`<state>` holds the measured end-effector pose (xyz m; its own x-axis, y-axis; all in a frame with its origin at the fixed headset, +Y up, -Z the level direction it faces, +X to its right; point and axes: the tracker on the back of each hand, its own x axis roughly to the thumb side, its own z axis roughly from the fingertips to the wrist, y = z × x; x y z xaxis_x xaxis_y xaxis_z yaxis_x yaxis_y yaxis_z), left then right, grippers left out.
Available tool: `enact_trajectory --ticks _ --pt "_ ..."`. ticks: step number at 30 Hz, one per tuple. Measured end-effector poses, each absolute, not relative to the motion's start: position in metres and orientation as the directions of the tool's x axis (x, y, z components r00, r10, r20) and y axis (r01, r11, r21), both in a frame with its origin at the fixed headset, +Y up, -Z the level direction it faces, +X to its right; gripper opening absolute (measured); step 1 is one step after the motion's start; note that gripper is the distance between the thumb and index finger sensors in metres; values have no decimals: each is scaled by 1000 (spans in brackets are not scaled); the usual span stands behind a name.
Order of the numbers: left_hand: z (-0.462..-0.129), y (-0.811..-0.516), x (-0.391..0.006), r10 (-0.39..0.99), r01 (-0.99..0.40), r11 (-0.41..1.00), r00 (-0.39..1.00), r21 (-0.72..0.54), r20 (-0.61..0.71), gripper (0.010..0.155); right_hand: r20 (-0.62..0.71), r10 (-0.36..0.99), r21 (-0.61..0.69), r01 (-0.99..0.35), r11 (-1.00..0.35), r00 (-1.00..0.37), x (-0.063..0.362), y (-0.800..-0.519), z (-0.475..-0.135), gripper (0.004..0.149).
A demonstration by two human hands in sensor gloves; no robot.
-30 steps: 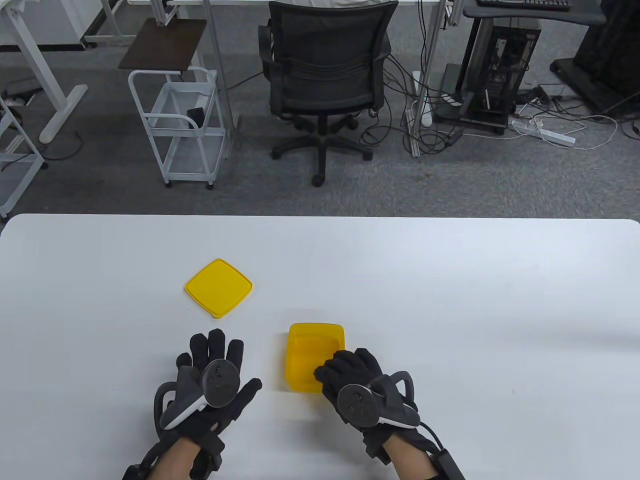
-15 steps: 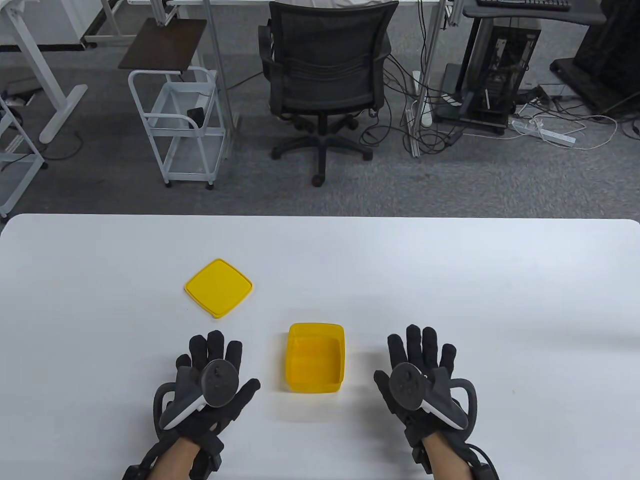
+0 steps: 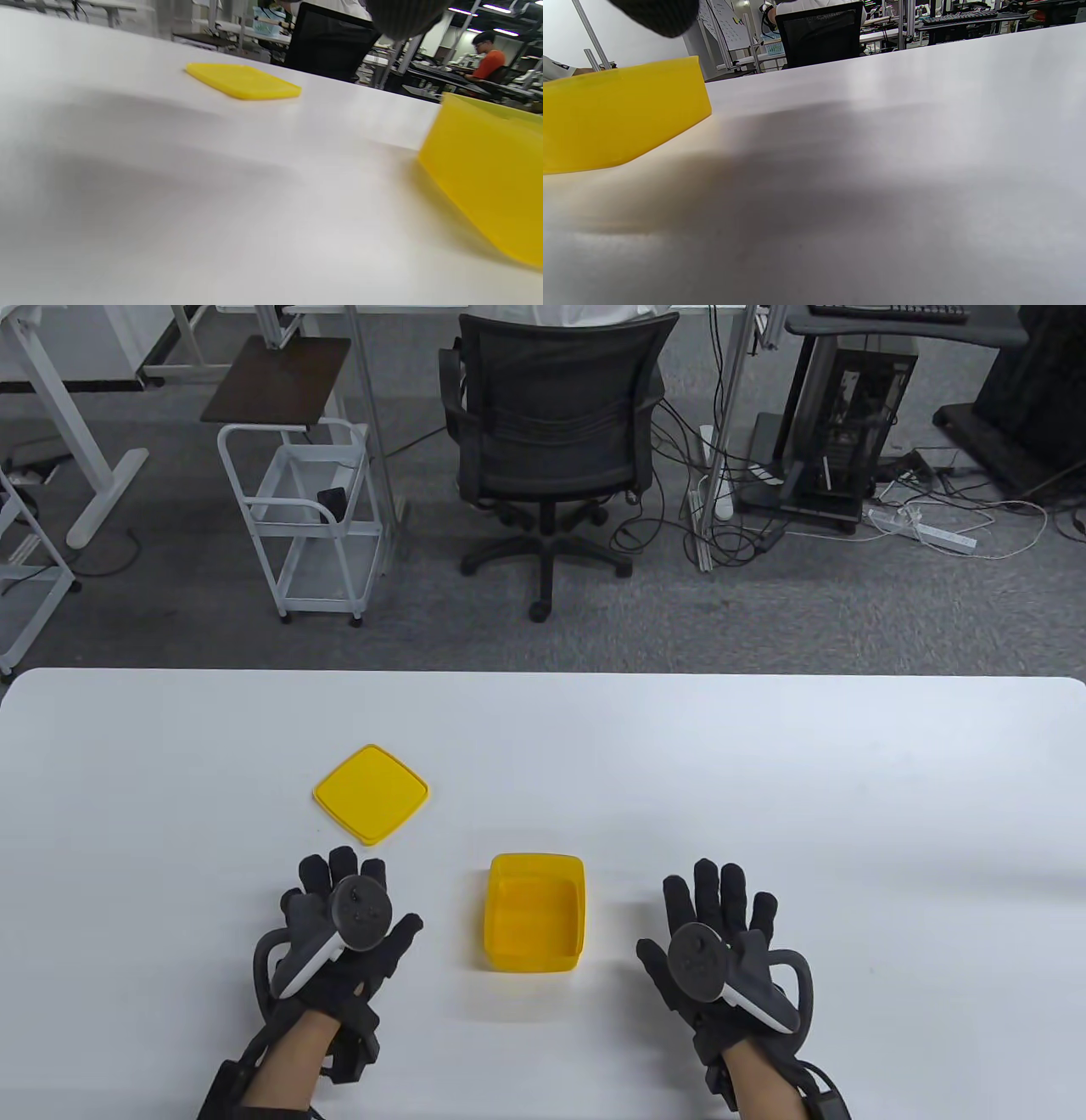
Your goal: Cover the plastic food container
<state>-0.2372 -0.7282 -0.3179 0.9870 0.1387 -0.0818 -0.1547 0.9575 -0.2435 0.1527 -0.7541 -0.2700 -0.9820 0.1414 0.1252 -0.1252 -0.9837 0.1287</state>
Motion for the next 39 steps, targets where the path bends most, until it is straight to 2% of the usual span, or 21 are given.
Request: enact_trajectory --ticks 6,9,14,19,30,39 --pt "-377 -727 -238 -74 33 970 984 -240 -164 72 113 165 113 -152 -982 -980 157 -752 -270 80" --pt "-407 -739 -238 -138 69 954 965 -291 -222 67 102 170 116 -158 -981 -980 160 -754 -272 80" --pt "-434 -763 -239 -240 126 915 934 -383 -266 59 91 165 128 -153 -980 -982 161 -757 -276 81" --pt "-440 -776 -240 -250 135 915 930 -380 -270 59 82 169 136 -157 -978 -982 162 -758 -277 82" --pt "-441 -779 -224 -307 244 924 933 -295 -189 38 75 175 121 -165 -979 -982 162 -757 -277 83" --pt "-431 -773 -218 -361 326 911 926 -253 -105 41 76 179 96 -172 -980 -981 163 -757 -278 83"
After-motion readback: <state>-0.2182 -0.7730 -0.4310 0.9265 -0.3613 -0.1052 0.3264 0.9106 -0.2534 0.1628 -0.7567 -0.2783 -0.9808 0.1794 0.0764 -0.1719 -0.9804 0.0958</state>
